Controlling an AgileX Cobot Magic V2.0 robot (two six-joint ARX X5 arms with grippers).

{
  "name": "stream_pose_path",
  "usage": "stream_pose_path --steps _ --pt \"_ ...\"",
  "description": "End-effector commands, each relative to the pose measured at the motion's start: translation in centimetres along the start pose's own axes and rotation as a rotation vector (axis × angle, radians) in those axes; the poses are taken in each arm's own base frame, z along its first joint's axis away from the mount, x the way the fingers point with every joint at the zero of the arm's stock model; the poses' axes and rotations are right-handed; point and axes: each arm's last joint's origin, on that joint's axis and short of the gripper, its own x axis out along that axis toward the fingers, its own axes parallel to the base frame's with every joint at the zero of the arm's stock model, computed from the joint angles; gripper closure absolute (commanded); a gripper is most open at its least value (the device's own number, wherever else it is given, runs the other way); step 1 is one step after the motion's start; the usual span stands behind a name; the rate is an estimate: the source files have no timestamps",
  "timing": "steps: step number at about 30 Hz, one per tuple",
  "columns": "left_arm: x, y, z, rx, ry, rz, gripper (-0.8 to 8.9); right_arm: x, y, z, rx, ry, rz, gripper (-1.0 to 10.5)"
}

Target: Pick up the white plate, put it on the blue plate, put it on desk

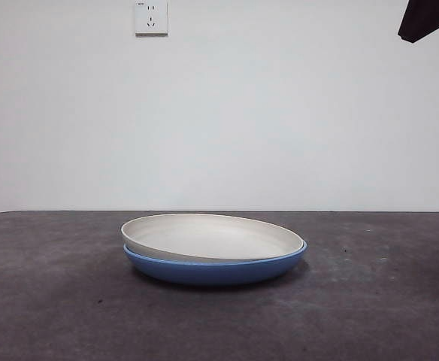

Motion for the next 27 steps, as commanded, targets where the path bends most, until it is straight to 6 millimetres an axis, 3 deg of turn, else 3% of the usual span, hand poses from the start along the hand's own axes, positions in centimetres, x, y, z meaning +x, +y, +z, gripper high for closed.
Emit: stream_pose_path --steps 1,10,27 --pt "0.1 0.0 -0.7 -0.021 0.012 0.007 8.04 -0.2 0.2 0.5 -0.023 -0.018 0.007 9.4" --pt "-0.1 -0.1 -2.0 -0.045 0.150 0.002 8.04 -0.2 0.2 0.5 -0.023 -0.018 0.007 9.4" --pt "-0.1 -0.1 -2.0 -0.084 0.148 0.005 8.04 -0.2 0.2 0.5 -0.023 -0.017 0.007 9.4"
